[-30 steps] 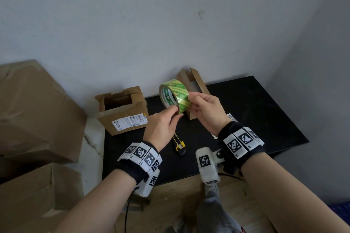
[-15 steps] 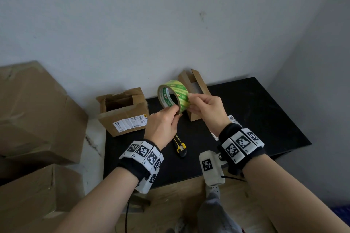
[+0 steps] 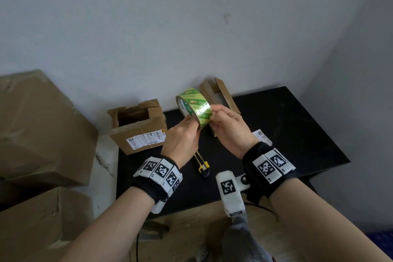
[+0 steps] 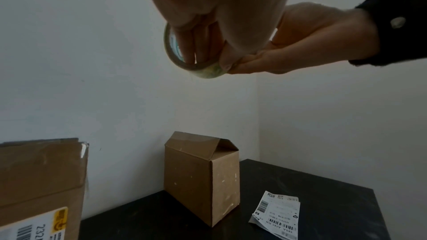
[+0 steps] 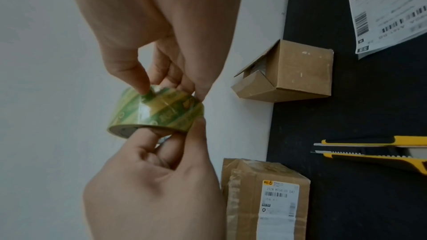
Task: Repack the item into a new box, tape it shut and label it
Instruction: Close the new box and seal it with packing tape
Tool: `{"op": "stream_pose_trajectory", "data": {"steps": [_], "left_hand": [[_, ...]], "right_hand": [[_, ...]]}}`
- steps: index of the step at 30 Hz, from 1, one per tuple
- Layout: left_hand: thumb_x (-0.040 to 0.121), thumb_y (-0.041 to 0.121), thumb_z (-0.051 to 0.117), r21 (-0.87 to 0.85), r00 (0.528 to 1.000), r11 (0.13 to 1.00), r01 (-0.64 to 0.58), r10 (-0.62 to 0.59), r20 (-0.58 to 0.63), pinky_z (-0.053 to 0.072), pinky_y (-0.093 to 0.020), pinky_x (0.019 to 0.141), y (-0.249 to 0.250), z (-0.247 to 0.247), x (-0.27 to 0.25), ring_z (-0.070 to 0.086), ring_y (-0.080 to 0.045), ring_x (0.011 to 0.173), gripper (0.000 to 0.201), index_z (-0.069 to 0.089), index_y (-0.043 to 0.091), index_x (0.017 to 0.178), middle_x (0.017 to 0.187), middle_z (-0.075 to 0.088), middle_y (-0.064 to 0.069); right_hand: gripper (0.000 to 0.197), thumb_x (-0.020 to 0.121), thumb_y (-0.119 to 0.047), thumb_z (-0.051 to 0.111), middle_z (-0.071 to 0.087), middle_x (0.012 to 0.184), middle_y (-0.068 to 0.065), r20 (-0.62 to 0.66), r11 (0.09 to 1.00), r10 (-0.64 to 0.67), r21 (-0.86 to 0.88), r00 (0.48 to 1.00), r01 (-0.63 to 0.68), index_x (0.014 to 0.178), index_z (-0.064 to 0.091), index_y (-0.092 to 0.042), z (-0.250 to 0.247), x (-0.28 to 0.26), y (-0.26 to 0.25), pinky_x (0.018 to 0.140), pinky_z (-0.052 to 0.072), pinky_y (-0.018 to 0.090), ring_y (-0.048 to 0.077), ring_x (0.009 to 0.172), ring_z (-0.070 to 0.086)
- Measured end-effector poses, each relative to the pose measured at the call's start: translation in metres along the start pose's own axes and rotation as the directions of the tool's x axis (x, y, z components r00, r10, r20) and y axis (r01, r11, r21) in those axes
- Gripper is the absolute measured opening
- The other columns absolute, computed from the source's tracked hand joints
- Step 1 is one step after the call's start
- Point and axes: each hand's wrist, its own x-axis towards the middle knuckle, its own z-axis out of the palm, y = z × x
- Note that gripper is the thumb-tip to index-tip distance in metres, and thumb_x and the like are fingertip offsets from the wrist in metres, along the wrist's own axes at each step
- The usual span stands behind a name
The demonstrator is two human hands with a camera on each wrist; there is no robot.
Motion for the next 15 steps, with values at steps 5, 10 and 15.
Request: {"op": "stream_pose_trajectory", "data": {"steps": [5,10,15], "left_hand": [[0.076,0.001,0.071,-0.035,0.999,0.999,0.032,-0.032,-0.004,0.050,-0.024,0.056,0.0002,-0.0019,-0.0001,0.068,-0.024,0.065,0.020,0.063,0.000,0.095,0.081,0.069,-0.013],[0.074,-0.001,0.072,-0.018,1.000,1.000,-0.022,0.022,0.006,0.053,-0.025,0.061,0.0035,-0.0007,-0.0009,0.069,-0.023,0.073,0.023,0.064,0.000,0.095,0.085,0.070,-0.012],[0.075,0.003,0.074,-0.068,0.998,0.996,0.060,-0.062,-0.021,0.040,-0.015,0.054,0.0081,-0.0001,-0.0001,0.066,-0.018,0.059,0.016,0.065,0.002,0.088,0.074,0.069,-0.008]], "right_hand": [[0.024,0.091,0.004,0.046,0.063,0.108,0.015,0.035,0.999,0.015,0.037,0.999,-0.016,0.111,0.058,0.004,-0.0003,-0.0008,-0.0018,0.089,0.051,0.024,0.018,0.100,0.062],[0.035,0.070,0.013,0.047,0.058,0.104,0.024,-0.002,0.999,0.000,-0.034,1.000,0.000,0.104,0.057,0.009,-0.0002,0.0004,0.0032,0.082,0.053,0.028,0.025,0.093,0.060],[0.040,0.089,0.002,0.041,0.051,0.127,0.030,0.083,0.999,0.044,0.007,0.996,-0.045,0.127,0.046,0.014,-0.0060,-0.0003,-0.0033,0.099,0.045,0.031,0.032,0.114,0.053]]}}
